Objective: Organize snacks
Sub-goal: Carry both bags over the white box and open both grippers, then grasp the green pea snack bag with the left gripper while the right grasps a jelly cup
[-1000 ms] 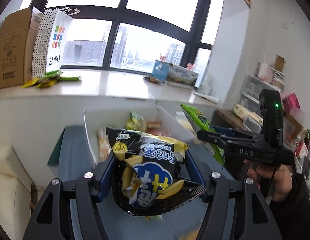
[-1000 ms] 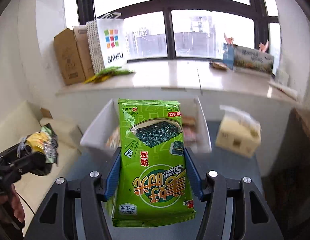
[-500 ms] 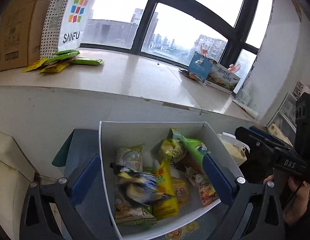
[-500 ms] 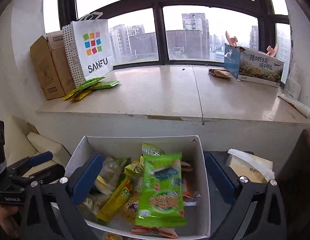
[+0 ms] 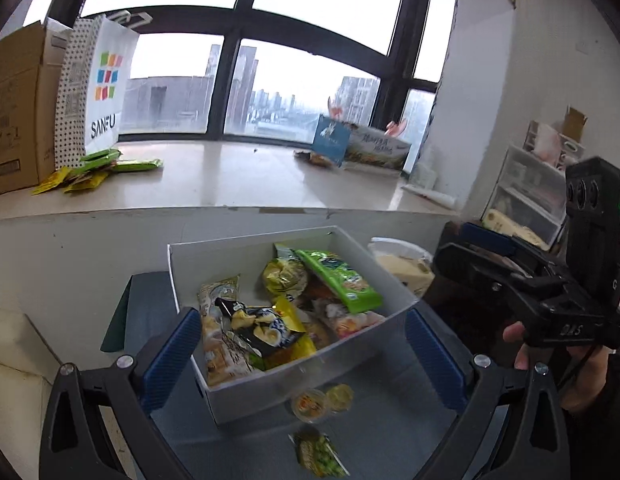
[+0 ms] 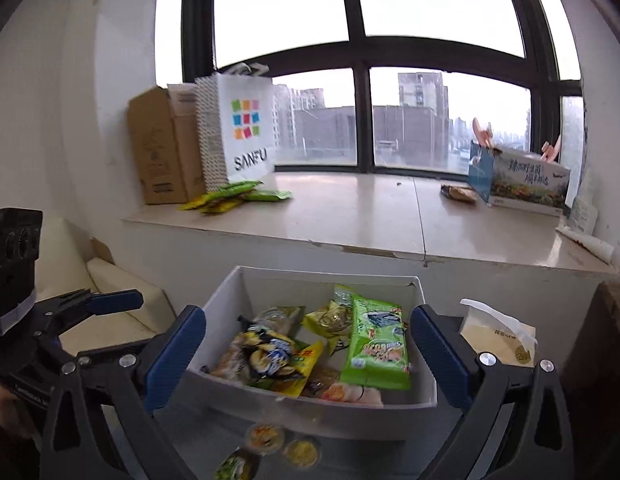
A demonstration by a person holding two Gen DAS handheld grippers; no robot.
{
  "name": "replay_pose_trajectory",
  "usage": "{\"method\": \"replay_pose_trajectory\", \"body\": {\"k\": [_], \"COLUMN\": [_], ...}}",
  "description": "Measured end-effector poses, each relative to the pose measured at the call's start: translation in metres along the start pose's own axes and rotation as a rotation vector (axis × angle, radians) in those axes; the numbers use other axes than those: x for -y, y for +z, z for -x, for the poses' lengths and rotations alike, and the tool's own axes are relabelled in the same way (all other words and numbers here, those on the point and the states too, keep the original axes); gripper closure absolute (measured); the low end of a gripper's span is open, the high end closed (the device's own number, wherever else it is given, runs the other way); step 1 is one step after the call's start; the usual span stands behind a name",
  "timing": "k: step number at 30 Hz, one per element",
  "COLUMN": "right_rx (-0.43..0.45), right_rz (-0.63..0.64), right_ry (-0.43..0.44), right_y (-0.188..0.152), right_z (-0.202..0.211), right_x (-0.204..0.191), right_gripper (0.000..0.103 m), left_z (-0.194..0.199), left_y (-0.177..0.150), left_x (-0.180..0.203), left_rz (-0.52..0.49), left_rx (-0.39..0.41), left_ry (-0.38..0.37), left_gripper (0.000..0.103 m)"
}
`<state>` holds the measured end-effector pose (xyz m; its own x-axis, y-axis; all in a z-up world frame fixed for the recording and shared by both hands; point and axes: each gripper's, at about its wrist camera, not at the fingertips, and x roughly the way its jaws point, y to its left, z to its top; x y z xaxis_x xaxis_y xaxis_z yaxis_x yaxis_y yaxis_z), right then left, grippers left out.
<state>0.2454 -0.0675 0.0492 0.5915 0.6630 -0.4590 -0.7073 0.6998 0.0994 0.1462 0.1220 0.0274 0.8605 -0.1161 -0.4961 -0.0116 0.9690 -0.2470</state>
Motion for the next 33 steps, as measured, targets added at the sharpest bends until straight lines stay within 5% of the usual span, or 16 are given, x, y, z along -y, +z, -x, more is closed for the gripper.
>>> {"method": "replay_pose_trajectory", "body": {"k": [10, 17, 25, 33], "right_rx": [0.116, 0.053, -0.087, -0.265], "right_rz": [-0.005, -0.056, -0.107, -0.034], "right_ry": [0.078, 0.068, 0.121, 0.131], "right_y": [-0.068, -0.131, -0.171, -0.166], "right_z": [0.114, 0.144, 0.106, 0.009], "right_x": [-0.016, -0.017, -0.009, -0.003], "right_gripper": [0.0, 0.0, 0.0, 0.0], "left_z": [0.081, 0.098, 0.086, 0.081], "left_y": [-0.061, -0.122, -0.145, -0.152], "left_x": [0.021, 0.046, 0.05, 0.067], "left_rz": [0.0, -0.156, -0.117, -0.182], "left_rx": [0.057, -0.042, -0.115, -0.128], "left_ry": [0.065, 0.166, 0.113, 0.085], "left_gripper": [0.0, 0.0, 0.0, 0.0]}}
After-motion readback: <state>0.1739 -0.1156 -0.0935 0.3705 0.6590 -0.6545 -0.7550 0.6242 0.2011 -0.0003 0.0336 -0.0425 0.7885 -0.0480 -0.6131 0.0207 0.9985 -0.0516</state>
